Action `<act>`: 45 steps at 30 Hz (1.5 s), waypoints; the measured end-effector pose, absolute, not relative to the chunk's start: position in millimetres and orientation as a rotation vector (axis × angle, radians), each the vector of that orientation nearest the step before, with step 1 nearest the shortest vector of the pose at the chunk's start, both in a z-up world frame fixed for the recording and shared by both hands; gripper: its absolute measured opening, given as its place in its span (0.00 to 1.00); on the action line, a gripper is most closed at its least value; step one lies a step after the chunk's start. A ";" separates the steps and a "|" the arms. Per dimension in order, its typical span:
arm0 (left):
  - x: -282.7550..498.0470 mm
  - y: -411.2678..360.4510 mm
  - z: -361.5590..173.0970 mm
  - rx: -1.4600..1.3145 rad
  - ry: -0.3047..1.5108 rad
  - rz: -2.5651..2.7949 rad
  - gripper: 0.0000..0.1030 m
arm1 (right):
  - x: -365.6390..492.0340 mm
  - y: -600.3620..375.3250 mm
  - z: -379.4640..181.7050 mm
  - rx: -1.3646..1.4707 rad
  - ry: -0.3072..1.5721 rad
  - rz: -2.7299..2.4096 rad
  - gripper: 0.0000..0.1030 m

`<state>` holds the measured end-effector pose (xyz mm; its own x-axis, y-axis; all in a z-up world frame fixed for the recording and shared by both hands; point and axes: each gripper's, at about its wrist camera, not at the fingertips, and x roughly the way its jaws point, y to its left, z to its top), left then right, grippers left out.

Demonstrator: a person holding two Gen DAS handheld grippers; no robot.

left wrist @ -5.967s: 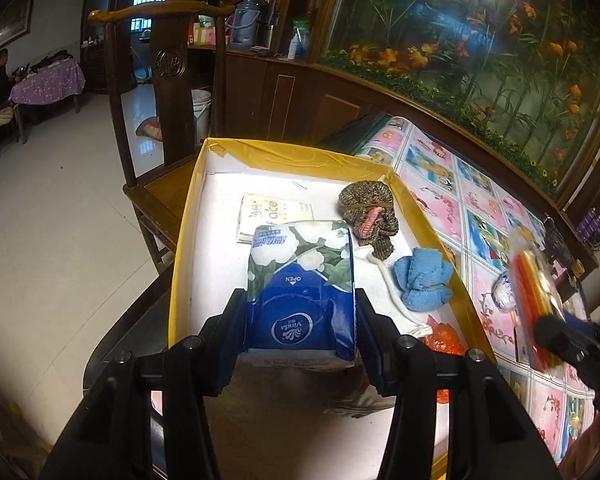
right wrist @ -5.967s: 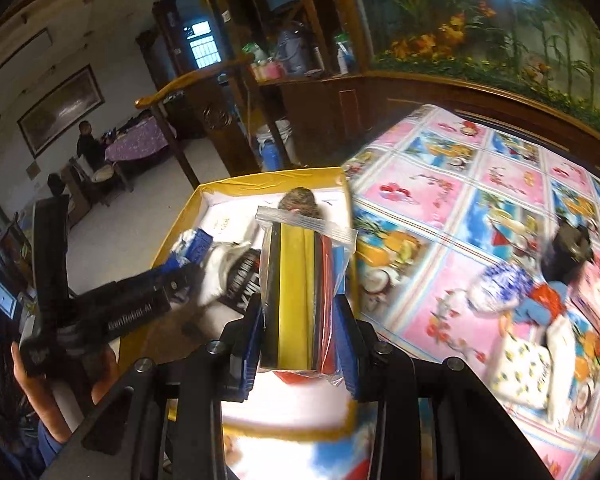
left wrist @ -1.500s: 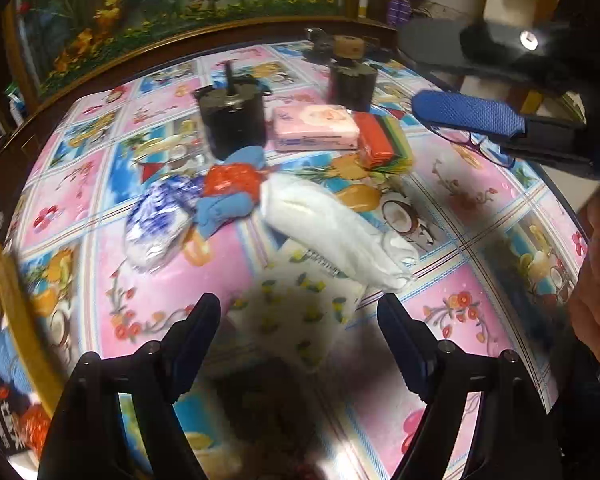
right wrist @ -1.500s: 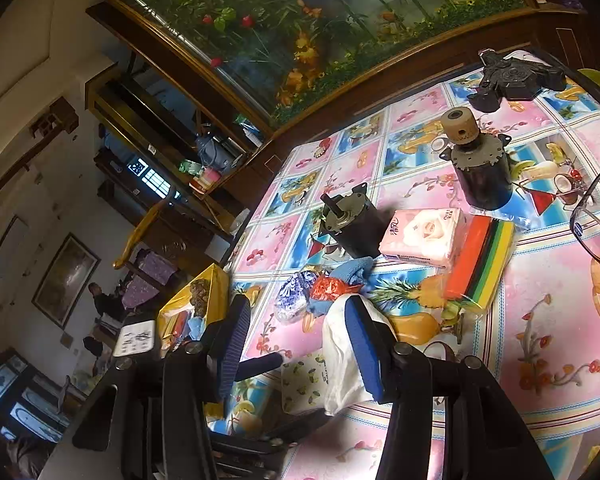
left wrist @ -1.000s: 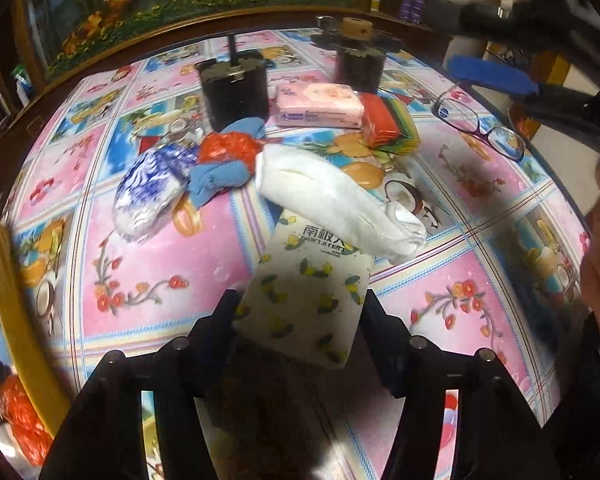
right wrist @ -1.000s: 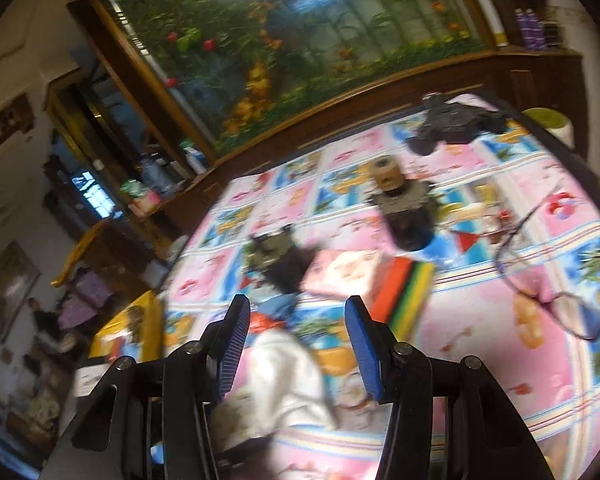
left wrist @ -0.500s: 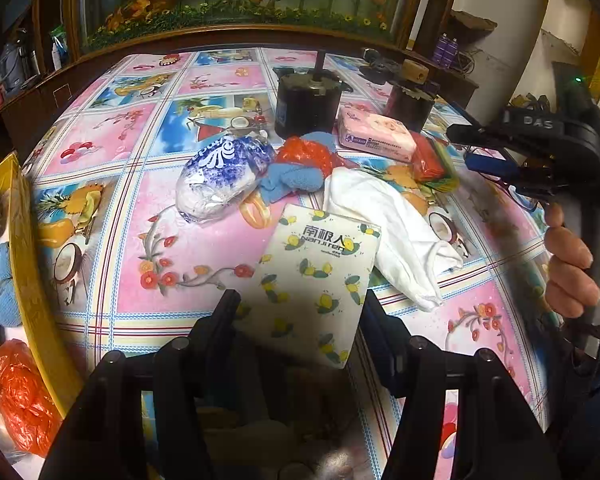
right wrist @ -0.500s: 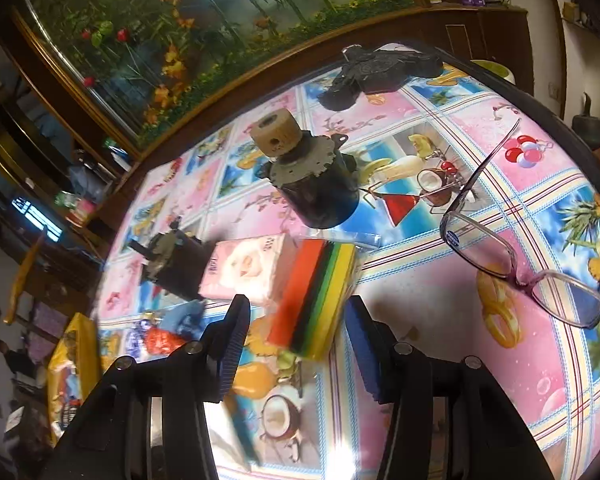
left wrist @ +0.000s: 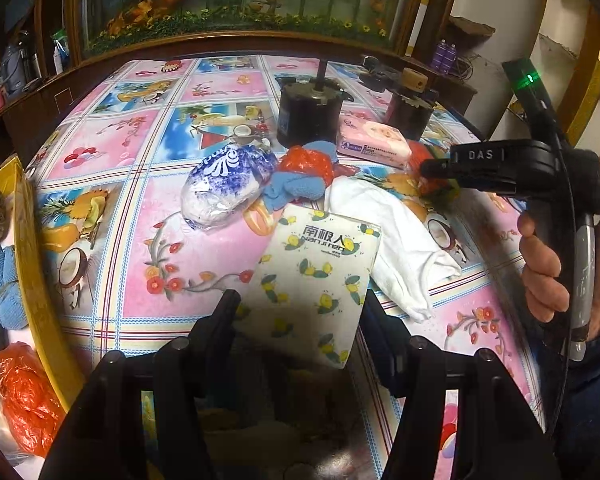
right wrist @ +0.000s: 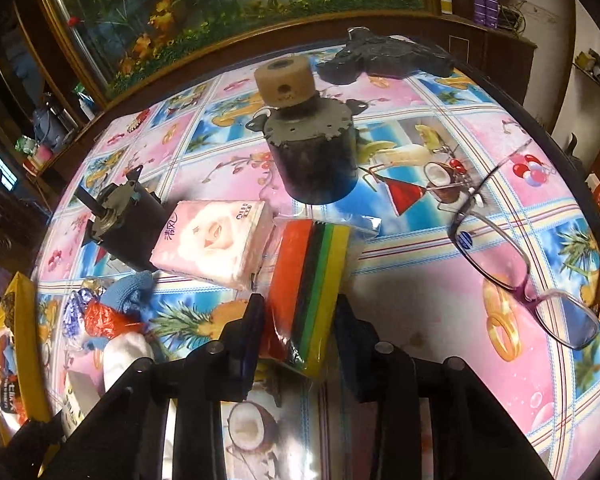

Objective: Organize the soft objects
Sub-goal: 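Carry the tissue pack and sponge pack over the yellow-rimmed box with both tools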

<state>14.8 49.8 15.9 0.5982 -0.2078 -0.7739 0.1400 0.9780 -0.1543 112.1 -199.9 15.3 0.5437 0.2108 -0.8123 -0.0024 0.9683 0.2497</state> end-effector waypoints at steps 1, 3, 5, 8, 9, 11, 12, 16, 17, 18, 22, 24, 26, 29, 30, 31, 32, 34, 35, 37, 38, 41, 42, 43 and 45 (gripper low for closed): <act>13.9 50.3 17.6 -0.087 0.899 -0.207 0.58 | 105.9 -202.7 18.4 0.240 0.980 0.134 0.35; 11.0 51.0 21.7 -0.091 0.875 -0.205 0.58 | 96.3 -200.3 28.2 0.255 0.948 0.162 0.35; 8.8 51.7 26.0 -0.092 0.850 -0.203 0.58 | 83.7 -194.7 43.0 0.234 0.881 0.164 0.35; 5.9 51.9 30.9 -0.087 0.820 -0.192 0.58 | 68.8 -185.4 61.4 0.202 0.794 0.181 0.35; 5.2 52.7 32.7 -0.089 0.809 -0.190 0.58 | 64.0 -181.9 65.1 0.201 0.775 0.207 0.35; 4.5 53.9 35.1 -0.086 0.791 -0.175 0.58 | 57.3 -171.9 68.9 0.195 0.761 0.259 0.35; 3.9 54.2 36.5 -0.081 0.780 -0.162 0.58 | 54.7 -164.9 69.3 0.188 0.760 0.288 0.35; 2.6 56.9 40.3 -0.079 0.751 -0.137 0.58 | 40.3 -138.4 70.6 0.131 0.734 0.383 0.35; 2.8 57.8 40.7 -0.080 0.746 -0.132 0.58 | 37.2 -133.4 71.5 0.120 0.725 0.405 0.35; 2.5 58.8 41.6 -0.083 0.740 -0.127 0.58 | 33.7 -129.1 72.6 0.110 0.715 0.420 0.35; 1.2 63.3 44.5 -0.090 0.717 -0.100 0.58 | 24.3 -116.6 75.9 0.057 0.678 0.440 0.35; 1.4 65.6 45.3 -0.097 0.711 -0.091 0.58 | 22.9 -114.3 76.0 0.050 0.671 0.447 0.35; 1.6 67.0 45.1 -0.102 0.710 -0.083 0.58 | 22.5 -113.2 75.3 0.052 0.672 0.455 0.35; 2.2 68.9 44.9 -0.105 0.708 -0.070 0.58 | 21.4 -112.3 73.9 0.049 0.671 0.458 0.35; 2.1 69.2 44.9 -0.105 0.707 -0.068 0.58 | 20.8 -112.0 73.9 0.047 0.670 0.461 0.35; 1.6 69.3 45.1 -0.105 0.705 -0.063 0.58 | 20.3 -111.4 73.7 0.044 0.669 0.462 0.35; 1.5 69.7 45.3 -0.104 0.703 -0.058 0.58 | 20.0 -110.7 74.0 0.043 0.667 0.463 0.35; 0.4 70.1 45.8 -0.102 0.698 -0.052 0.58 | 18.7 -110.0 74.5 0.042 0.664 0.467 0.35; 0.3 70.1 46.0 -0.101 0.697 -0.048 0.58 | 17.8 -109.4 74.6 0.040 0.662 0.469 0.35; -0.7 69.7 46.9 -0.093 0.689 -0.038 0.58 | 15.8 -108.3 74.5 0.037 0.658 0.473 0.35; -2.4 69.0 47.7 -0.090 0.683 -0.033 0.58 | 15.1 -107.8 74.7 0.038 0.656 0.477 0.35; -5.1 68.4 50.0 -0.076 0.667 -0.013 0.58 | 10.0 -105.7 76.0 0.037 0.644 0.484 0.35; -6.5 67.9 51.0 -0.072 0.659 -0.006 0.58 | 8.4 -104.5 77.2 0.035 0.639 0.483 0.35; -7.8 67.7 51.8 -0.069 0.653 0.001 0.58 | 6.9 -104.4 77.9 0.035 0.634 0.483 0.35; -10.2 67.3 53.4 -0.061 0.639 0.016 0.58 | 4.0 -104.4 79.3 0.037 0.625 0.481 0.35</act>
<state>-10.2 67.3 53.4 0.8025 -0.0036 -0.5966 -0.0339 0.9981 -0.0516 4.0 -104.4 79.3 0.7052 0.4433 -0.5533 -0.4212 0.8897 0.1759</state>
